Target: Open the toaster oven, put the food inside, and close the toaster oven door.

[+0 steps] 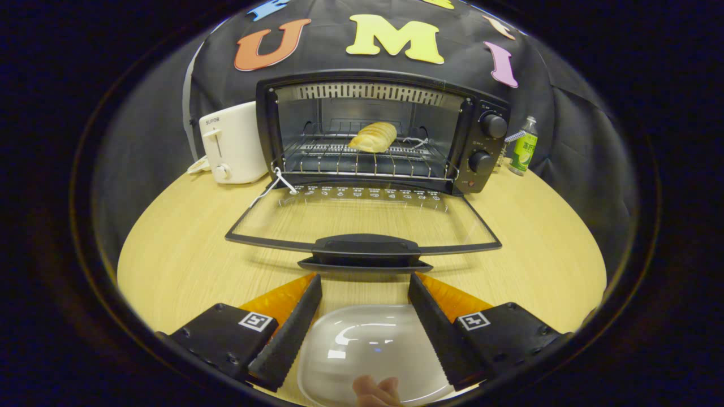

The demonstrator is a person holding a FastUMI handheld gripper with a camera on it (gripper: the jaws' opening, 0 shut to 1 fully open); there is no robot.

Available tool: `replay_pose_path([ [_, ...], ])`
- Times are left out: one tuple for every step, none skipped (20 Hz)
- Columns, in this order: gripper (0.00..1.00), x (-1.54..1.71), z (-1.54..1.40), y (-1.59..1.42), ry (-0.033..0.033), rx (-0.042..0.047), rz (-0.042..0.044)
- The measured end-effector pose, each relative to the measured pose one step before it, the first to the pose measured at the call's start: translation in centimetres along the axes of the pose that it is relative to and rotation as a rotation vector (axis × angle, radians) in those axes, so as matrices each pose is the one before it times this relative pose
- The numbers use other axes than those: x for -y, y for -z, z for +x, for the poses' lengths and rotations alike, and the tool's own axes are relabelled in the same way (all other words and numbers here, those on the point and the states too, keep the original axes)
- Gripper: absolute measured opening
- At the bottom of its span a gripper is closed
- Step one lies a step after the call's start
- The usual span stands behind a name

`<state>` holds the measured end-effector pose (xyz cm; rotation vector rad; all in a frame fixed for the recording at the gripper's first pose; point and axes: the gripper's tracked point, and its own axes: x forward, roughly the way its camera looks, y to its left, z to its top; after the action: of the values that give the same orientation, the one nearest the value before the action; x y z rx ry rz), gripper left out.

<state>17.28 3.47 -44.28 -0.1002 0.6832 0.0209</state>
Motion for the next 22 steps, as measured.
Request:
replay_pose_path([
  [1.00, -0.049, -0.343, -0.212, -0.00300, 0.00585, 0.00625],
  [1.00, 0.040, -0.261, -0.351, -0.00193, 0.00872, 0.00409],
  [1.00, 0.053, -0.269, -0.385, -0.00071, 0.01488, 0.00361],
  [1.00, -0.002, -0.369, -0.534, 0.00188, 0.01821, 0.00228],
  [1.00, -0.013, -0.282, -0.555, 0.00388, 0.01815, -0.00042],
  [1.00, 0.028, -0.215, -0.411, 0.00382, 0.01459, 0.00068],
  [1.00, 0.051, -0.150, -0.522, -0.00041, 0.01523, 0.01201],
  [1.00, 0.029, 0.004, -0.473, -0.00096, 0.00828, 0.01295],
  [1.00, -0.064, -0.108, -0.259, 0.00190, 0.00478, 0.00125],
  [1.00, -0.037, -0.129, -0.438, 0.00025, 0.01040, 0.00157],
  [1.00, -0.049, -0.036, -0.449, -0.00083, 0.01673, 0.00024],
  [1.00, -0.055, -0.142, -0.740, -0.00182, 0.02104, -0.00174],
  [1.00, 0.080, -0.134, -0.684, -0.00212, 0.02472, -0.00153],
  [1.00, -0.103, -0.111, -0.528, -0.00346, 0.01983, 0.00532],
  [1.00, 0.050, 0.057, -0.467, -0.00162, 0.00732, 0.00848],
  [1.00, -0.043, 0.063, -0.464, -0.00107, 0.00800, 0.00937],
  [1.00, -0.033, 0.048, -0.796, 0.00009, 0.01642, 0.00698],
  [1.00, -0.093, 0.129, -1.025, 0.00131, 0.02235, 0.00117],
  [1.00, -0.046, 0.154, -0.894, 0.00181, 0.01859, 0.00042],
  [1.00, -0.084, 0.220, -0.977, 0.00193, 0.01692, 0.00141],
  [1.00, -0.054, 0.292, -0.771, 0.00311, 0.01096, 0.00559],
  [1.00, -0.004, 0.374, -0.539, 0.00432, 0.00077, 0.00441],
])
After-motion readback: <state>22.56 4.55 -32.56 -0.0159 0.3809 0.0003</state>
